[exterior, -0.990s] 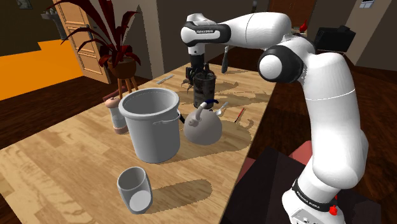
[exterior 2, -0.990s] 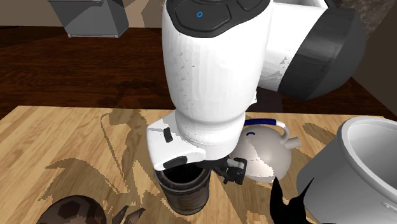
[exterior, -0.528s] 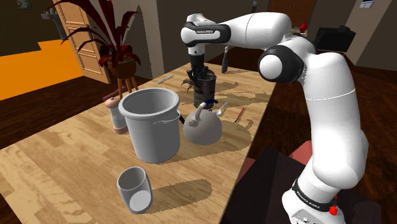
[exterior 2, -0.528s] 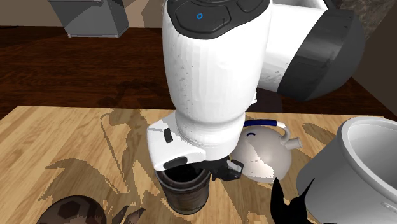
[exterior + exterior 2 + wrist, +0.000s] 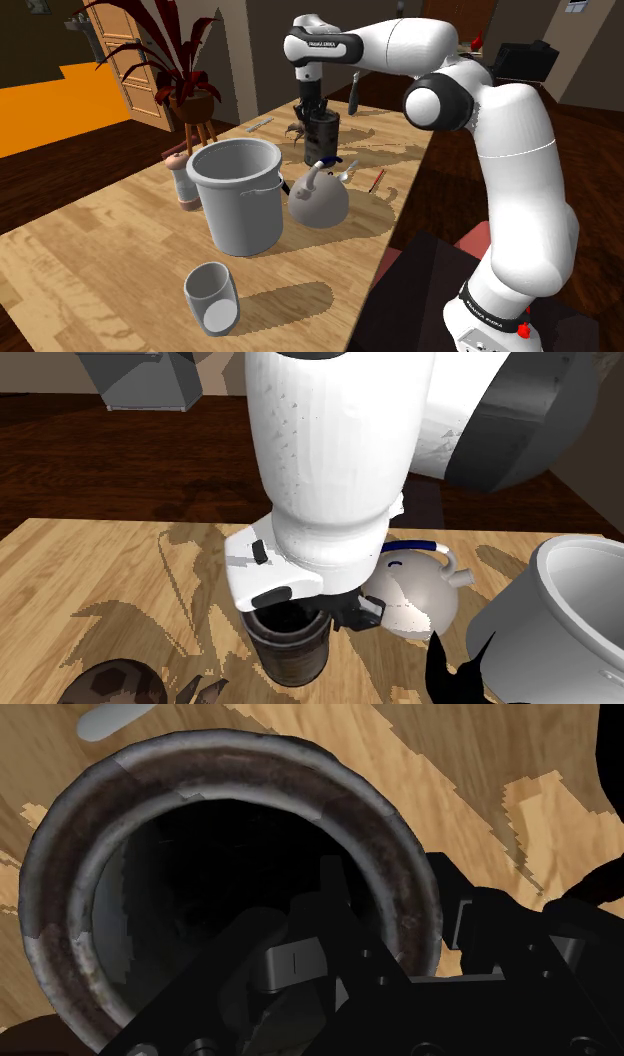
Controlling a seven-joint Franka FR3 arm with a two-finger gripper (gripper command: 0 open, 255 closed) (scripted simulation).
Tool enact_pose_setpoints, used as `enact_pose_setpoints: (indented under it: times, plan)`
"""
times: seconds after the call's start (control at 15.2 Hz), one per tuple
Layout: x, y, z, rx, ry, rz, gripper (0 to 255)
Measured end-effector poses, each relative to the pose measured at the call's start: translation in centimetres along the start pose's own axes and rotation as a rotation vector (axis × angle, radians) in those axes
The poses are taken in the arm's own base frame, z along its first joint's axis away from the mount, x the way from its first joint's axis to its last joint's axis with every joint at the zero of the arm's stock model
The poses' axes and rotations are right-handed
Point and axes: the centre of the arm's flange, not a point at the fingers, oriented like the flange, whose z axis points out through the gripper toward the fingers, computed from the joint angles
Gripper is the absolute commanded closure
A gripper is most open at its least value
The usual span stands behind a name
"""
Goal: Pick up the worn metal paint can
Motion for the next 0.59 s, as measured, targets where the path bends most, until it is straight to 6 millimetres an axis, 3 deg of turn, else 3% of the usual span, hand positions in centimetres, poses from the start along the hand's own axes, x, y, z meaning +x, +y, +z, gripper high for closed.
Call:
enact_pose_setpoints:
  times: [0.59]
  plan:
    - [-0.5,0.0,-4.6,0.0,0.0,0.0,255]
